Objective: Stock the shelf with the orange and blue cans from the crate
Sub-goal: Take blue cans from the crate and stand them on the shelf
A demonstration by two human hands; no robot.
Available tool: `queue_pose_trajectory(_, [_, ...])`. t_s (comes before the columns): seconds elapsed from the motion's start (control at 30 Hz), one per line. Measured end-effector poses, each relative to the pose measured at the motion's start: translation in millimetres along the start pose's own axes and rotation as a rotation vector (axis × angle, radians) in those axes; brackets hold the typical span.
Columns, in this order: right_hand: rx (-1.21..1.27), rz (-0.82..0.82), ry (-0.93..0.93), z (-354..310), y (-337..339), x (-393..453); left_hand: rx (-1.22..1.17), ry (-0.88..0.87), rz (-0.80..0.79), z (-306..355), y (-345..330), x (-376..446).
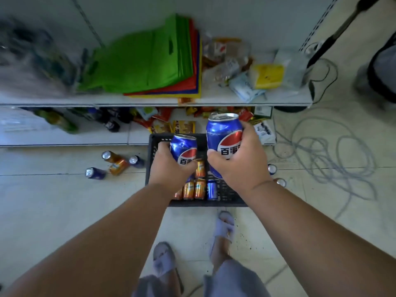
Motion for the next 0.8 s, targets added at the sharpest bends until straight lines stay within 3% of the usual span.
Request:
queue_pose_trajectory(0.17, [0.011,0.057,0.103,-122.4,43.5,-60.0,-0.007,-0.062,0.046,56.6,100.1,-90.7])
queue_pose_trajectory(0.33, [0.024,0.057,0.243,-190.9,73.2,-79.9,-0.036,-0.150,0.115,92.4,151.8,-140.6])
queue_pose_trajectory(0.47, [0.060,-0.005,0.356,-230.2,74.8,-67.6,-0.115,-0.166,0.282,107.2,180.0,-152.3])
queue_pose_trajectory(0.8, [0.066,0.013,0.471,-307.2,13.7,-19.6,-0.199,-0.280,0.473,115.2,299.8,-106.9])
Point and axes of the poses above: each hand's wrist, its own x-axis towards the middle knuckle, its own y-axis out of the back of the hand, z = x × y, the point moved 4 cm from there along x, towards the middle knuckle, and after that the axes turned 13 degrees about x, right-handed, at the moved point
